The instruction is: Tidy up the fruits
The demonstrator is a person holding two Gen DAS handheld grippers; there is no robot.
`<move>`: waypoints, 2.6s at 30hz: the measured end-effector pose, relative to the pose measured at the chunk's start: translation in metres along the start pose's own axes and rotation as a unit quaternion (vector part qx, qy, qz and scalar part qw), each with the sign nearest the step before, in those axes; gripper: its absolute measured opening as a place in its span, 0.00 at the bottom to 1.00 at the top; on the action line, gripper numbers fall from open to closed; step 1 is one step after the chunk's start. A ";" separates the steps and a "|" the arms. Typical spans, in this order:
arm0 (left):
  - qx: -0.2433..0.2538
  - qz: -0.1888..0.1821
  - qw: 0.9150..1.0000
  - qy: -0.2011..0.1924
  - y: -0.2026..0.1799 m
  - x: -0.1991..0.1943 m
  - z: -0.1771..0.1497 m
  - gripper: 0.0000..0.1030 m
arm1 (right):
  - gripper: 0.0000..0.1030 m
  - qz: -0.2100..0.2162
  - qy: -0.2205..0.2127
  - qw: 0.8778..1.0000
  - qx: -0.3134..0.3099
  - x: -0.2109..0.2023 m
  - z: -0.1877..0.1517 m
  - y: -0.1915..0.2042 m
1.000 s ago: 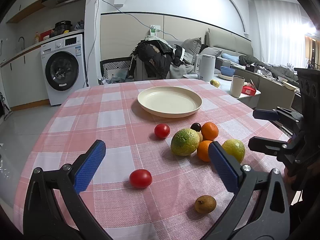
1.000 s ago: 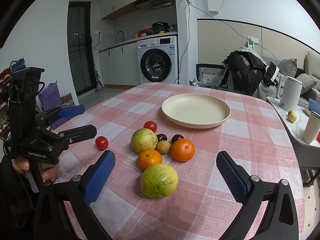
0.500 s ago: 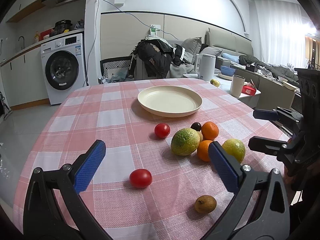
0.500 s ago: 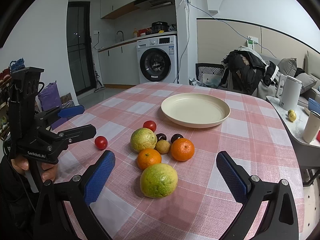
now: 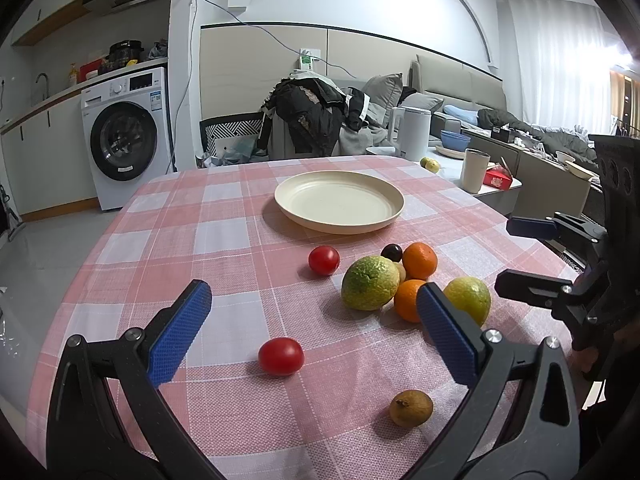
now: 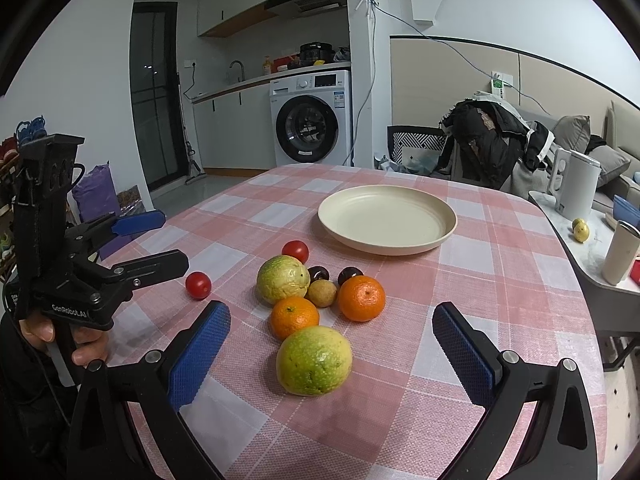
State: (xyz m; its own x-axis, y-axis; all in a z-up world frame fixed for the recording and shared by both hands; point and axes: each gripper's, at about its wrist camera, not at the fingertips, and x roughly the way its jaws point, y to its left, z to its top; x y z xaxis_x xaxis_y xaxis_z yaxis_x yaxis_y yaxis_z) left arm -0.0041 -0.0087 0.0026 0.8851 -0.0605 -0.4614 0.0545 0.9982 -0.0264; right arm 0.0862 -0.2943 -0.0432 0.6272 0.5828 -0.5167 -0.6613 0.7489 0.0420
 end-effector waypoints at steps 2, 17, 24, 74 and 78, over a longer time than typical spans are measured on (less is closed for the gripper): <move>0.000 0.000 1.000 0.000 0.000 0.000 0.000 0.99 | 1.00 0.000 0.001 1.000 0.000 0.000 0.001 0.000; -0.007 0.003 1.000 0.021 0.004 0.009 -0.002 0.99 | 1.00 -0.031 0.037 0.999 0.019 0.009 0.003 -0.006; -0.035 -0.005 0.997 0.064 0.019 0.018 0.000 0.99 | 1.00 -0.027 0.096 0.995 0.025 0.027 0.001 -0.002; -0.012 -0.055 0.980 0.193 0.018 0.060 -0.023 0.24 | 0.49 0.011 0.151 0.986 0.068 0.044 -0.009 -0.012; -0.011 -0.052 0.977 0.205 0.018 0.066 -0.027 0.24 | 0.49 0.011 0.152 0.986 0.070 0.044 -0.010 -0.012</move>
State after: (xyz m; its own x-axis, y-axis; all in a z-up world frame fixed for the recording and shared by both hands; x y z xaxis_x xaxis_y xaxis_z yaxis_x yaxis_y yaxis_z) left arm 0.0426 0.0053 -0.0516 0.6156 -0.1614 -0.7713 0.1208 0.9866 -0.1100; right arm 0.1178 -0.2809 -0.0745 0.4477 0.4937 -0.7456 -0.5967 0.7859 0.1621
